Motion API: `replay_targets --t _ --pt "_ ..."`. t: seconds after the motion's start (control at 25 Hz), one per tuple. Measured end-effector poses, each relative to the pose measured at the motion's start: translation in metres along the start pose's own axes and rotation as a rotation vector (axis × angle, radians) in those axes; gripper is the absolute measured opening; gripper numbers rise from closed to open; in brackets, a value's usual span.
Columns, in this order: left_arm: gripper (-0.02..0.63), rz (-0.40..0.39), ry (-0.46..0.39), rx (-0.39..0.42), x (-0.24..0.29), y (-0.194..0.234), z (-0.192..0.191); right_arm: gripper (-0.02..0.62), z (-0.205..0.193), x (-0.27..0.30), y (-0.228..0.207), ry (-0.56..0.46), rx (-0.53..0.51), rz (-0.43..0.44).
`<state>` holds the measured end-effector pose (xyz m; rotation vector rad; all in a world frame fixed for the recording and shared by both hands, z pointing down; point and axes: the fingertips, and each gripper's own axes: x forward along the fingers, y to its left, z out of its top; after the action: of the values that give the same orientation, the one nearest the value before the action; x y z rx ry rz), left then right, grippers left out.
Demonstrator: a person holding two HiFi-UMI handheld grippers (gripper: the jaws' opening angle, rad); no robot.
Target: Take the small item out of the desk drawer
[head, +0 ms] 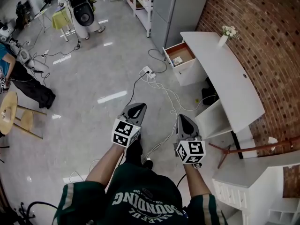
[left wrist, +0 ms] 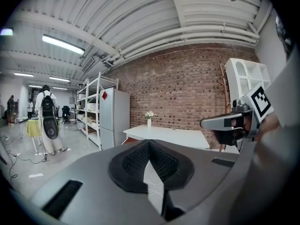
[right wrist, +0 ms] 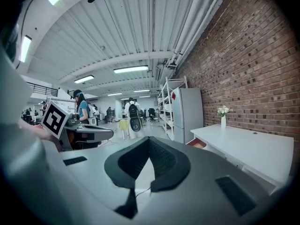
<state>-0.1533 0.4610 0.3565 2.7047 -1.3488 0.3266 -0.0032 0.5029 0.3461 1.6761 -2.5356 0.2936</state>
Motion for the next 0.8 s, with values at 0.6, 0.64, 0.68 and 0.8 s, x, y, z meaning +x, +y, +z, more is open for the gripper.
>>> replay_targets --t 0.6,0.64,0.68,0.8 --pt "0.015 -0.039 0.0 -0.015 0.078 0.053 0.013 0.023 0.007 0.08 -0.033 0.032 -0.002 -0.019" --pt "0.015 -0.04 0.006 -0.019 0.085 0.059 0.011 0.023 0.006 0.089 -0.035 0.04 0.0 -0.019" --pt "0.015 -0.042 0.011 -0.023 0.092 0.066 0.009 0.023 0.005 0.097 -0.037 0.046 0.002 -0.019" --pt "0.015 -0.05 0.011 -0.024 0.115 0.087 0.014 0.023 0.013 0.127 -0.044 0.044 0.005 -0.024"
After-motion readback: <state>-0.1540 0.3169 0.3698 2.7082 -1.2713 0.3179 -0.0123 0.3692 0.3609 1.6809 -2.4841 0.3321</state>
